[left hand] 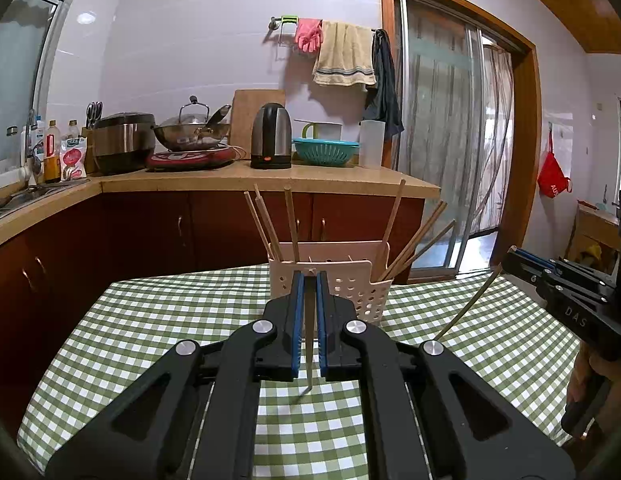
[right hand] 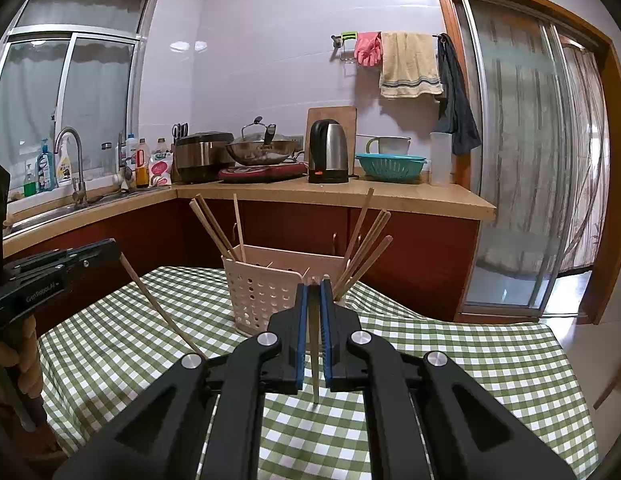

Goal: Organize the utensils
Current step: 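Lower both chopsticks into the basket and open both tools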

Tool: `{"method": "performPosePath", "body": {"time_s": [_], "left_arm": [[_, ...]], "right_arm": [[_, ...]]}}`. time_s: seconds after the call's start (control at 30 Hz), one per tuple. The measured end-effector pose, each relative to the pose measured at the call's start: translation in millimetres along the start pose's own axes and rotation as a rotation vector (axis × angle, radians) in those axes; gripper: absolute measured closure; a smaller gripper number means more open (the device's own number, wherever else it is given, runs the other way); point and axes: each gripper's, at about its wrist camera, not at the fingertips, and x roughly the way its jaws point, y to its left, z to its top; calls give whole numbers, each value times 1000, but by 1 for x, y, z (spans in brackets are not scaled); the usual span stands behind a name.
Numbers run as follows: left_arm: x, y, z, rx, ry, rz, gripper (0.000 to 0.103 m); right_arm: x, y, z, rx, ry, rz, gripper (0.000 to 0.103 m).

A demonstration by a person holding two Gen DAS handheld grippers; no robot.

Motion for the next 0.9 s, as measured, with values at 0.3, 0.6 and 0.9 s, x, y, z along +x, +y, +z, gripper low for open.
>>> {"method": "performPosePath", "body": {"time_s": [0.3,0.6,0.9], "left_arm": [[8,-2,4,5,8,-7,96],[5,-2,20,0,-18,-40,97],[-14,-6,77,25,-135,-91,97]], "right_arm": [[5,-3,4,3,0,-6,96],[8,-8,20,24,-21,16,96],[-5,-9,65,20,-134,66,96]]}}
